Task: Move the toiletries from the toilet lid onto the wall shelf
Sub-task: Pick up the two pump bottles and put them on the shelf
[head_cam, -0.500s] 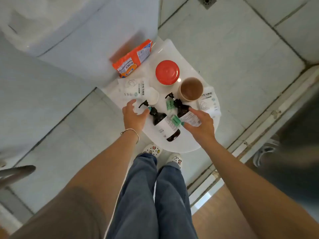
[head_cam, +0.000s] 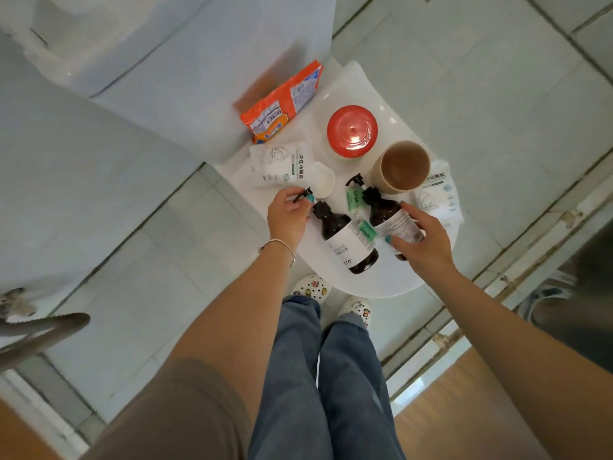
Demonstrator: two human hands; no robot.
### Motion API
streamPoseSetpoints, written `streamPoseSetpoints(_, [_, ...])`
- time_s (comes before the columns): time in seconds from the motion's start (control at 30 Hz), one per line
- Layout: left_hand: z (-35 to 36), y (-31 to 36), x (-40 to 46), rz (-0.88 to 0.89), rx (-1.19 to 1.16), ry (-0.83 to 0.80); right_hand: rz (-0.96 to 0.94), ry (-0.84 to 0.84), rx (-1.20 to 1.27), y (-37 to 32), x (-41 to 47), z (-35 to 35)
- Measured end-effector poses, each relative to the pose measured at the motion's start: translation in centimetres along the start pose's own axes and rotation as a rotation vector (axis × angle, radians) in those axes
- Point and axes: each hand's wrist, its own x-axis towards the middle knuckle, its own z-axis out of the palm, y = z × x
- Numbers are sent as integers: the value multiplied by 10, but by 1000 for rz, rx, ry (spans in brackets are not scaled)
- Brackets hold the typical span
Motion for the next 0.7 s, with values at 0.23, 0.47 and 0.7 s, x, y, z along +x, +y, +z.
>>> streamPoseSetpoints(0.23, [-9, -9, -5, -44, -156, 9, 12, -27, 13, -3, 3, 5])
streamPoseSetpoints(0.47, [-7, -5, -18, -49, -240, -36, 25, -38, 3, -1, 5, 7])
streamPoseSetpoints(0.7, [12, 3, -28, 37, -235, -68, 3, -17, -7, 3, 7, 10])
